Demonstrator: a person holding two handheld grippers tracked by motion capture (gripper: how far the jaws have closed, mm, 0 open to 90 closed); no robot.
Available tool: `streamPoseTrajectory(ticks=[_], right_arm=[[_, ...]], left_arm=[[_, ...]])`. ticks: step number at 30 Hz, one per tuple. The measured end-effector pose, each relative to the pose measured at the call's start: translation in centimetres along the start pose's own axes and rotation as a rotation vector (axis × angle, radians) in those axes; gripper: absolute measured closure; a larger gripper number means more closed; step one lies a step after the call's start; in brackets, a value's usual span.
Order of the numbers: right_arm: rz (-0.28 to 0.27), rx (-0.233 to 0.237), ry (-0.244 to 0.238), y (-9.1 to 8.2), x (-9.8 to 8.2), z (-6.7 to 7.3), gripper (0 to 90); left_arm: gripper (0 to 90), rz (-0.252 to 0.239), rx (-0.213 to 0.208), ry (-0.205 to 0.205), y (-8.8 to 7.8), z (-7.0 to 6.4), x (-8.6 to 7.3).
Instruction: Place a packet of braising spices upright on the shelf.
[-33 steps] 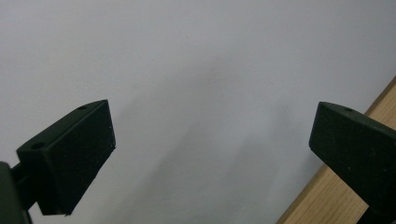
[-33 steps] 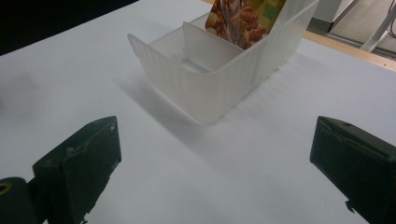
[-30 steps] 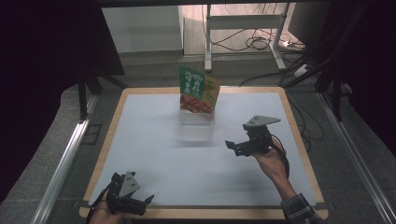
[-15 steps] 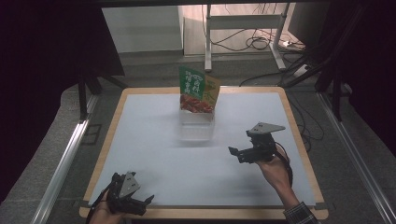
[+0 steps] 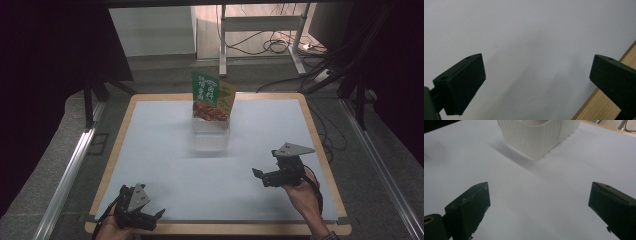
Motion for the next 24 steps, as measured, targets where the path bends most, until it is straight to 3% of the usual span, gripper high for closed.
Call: streamPoseTrajectory(ticks=[10, 24], right_arm=[[0.027, -0.024, -0.031, -0.8, -2.5, 0.2, 3.3], [0.055, -0.014, 0.018, -1.4, -4.9, -0.1, 2.5]], left_arm=[[0.2, -0.004, -0.002, -0.008, 0.0, 0.0, 0.0], [0.1, -0.003, -0.004, -0.012, 0.0, 0.0, 0.1]])
Point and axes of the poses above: each handheld gripper's, and its own axes: y roughly forward along the jaws, x roughly out of its top, z roughly to its left, the point moved 9 cm from there along y, roughly forward along the jaws, and after that the axes turned 8 degrees about x, right-handed, at the moved point
